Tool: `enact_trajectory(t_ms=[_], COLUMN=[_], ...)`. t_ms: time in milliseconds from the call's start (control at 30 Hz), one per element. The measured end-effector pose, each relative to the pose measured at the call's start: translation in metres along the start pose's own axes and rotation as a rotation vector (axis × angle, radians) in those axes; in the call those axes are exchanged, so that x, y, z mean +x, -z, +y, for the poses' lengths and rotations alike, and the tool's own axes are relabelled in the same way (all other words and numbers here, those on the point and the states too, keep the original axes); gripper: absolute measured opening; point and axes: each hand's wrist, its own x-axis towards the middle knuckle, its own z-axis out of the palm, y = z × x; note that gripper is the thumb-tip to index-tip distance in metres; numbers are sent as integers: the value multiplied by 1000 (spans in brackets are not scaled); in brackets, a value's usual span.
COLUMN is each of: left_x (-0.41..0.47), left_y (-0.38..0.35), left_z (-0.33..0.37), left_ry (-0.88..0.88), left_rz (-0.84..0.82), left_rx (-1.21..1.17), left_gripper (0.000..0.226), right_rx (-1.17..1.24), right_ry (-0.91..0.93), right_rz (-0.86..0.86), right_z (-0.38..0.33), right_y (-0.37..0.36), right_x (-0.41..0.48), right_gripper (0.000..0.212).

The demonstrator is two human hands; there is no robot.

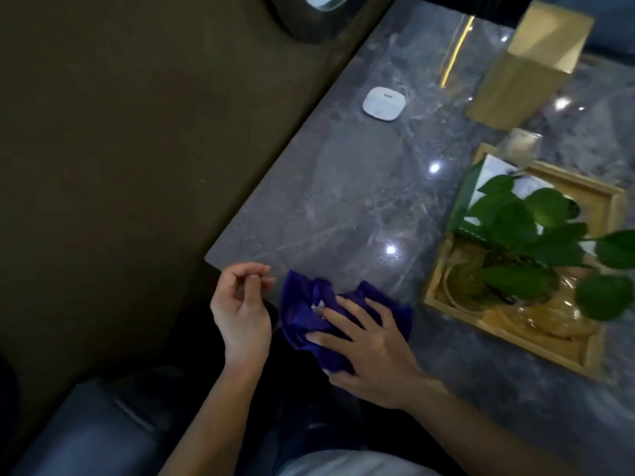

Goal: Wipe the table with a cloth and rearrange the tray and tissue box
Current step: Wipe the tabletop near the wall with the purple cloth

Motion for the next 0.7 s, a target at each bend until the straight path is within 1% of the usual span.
enact_trajectory(t_ms=[200,333,500,567,700], left_x=[-33,-50,-81,-99,-139], left_y=[-43,-67,-93,-101,-119], left_z=[10,10,13,12,9], left_ry=[-61,-110,-271,-383,-535], left_rz=[-200,-342,-493,-607,-938], left_rx=[36,44,64,110,178], left_gripper=[34,37,28,29,21], right_rx=[28,7,14,26,51], right_ry=[-135,-220,-355,-397,-449], right_rz=[19,21,60,102,196], right_z=[28,48,75,84,101], right_y=[-3,1,2,2,2], right_x=[-73,-118,-172,-191,-227], right_gripper=[56,63,68,67,65])
